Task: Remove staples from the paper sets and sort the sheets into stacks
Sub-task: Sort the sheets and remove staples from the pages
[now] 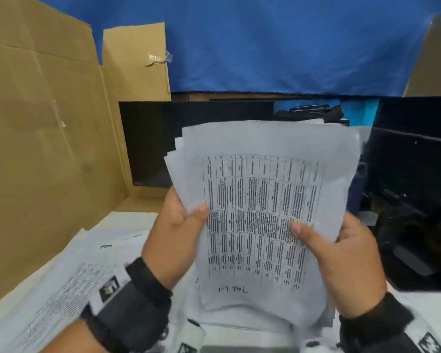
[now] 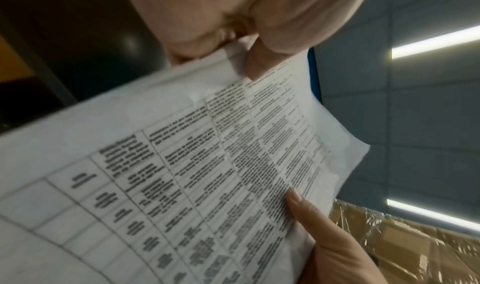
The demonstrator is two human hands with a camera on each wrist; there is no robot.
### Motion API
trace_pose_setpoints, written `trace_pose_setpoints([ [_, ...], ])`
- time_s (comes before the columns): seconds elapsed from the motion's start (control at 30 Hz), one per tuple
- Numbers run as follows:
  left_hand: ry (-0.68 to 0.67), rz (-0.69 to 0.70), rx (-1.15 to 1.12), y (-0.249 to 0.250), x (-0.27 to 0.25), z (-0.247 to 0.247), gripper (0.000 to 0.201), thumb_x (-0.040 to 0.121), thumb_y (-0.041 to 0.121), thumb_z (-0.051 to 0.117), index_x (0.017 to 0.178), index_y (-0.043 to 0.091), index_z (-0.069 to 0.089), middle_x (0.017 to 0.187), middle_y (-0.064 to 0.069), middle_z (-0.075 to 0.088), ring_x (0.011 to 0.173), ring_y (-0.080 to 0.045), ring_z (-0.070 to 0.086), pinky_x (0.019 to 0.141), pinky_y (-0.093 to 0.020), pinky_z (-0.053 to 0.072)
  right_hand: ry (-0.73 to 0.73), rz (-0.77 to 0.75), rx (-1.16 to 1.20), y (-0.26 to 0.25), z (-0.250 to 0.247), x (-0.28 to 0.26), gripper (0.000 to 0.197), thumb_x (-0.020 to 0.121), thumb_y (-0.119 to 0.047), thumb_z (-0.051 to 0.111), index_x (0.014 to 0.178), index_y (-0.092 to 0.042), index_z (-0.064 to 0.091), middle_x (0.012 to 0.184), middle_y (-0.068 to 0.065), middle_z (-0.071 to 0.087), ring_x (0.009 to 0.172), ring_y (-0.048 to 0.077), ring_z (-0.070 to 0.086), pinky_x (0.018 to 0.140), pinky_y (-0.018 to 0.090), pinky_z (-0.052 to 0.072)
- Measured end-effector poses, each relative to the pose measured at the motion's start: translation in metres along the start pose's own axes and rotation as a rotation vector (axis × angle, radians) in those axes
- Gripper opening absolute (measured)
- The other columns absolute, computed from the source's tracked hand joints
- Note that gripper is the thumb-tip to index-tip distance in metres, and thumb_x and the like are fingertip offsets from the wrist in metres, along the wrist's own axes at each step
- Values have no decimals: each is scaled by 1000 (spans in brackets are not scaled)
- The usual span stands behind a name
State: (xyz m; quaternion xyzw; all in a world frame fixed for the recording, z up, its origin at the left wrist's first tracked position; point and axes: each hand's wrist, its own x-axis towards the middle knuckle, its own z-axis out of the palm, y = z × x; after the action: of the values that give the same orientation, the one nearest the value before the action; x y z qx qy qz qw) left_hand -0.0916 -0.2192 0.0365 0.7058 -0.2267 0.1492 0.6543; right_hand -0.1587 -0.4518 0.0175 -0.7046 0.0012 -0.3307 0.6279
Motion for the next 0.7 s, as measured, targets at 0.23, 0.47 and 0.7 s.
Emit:
trace_pose_setpoints([
  [0.23,144,-184,-158,-14,-15,15,42,95,10,56,127,36,49,115,12,73,106,-8,71,93,-37,55,5,-111,-30,26,10,-6,57,88,14,57,112,-37,49,102,-27,67,98,-7,65,75,10,52],
  [0.47,249,-110,-52,-9,-29,20,26,94,41,53,116,43,67,118,11,75,116,-15,68,107,-54,48,123,-191,28,15,13,-7,29,96,-1,57,106,-29,60,108,-9,73,96,2,69,84,16,55],
  [0.7,226,84,69,16,-24,29,34,105,10,46,127,35,54,117,17,71,110,1,66,91,-24,55,151,-307,10,-8,18,-12,28,96,-12,56,106,-38,53,107,-14,72,98,9,71,81,28,58],
])
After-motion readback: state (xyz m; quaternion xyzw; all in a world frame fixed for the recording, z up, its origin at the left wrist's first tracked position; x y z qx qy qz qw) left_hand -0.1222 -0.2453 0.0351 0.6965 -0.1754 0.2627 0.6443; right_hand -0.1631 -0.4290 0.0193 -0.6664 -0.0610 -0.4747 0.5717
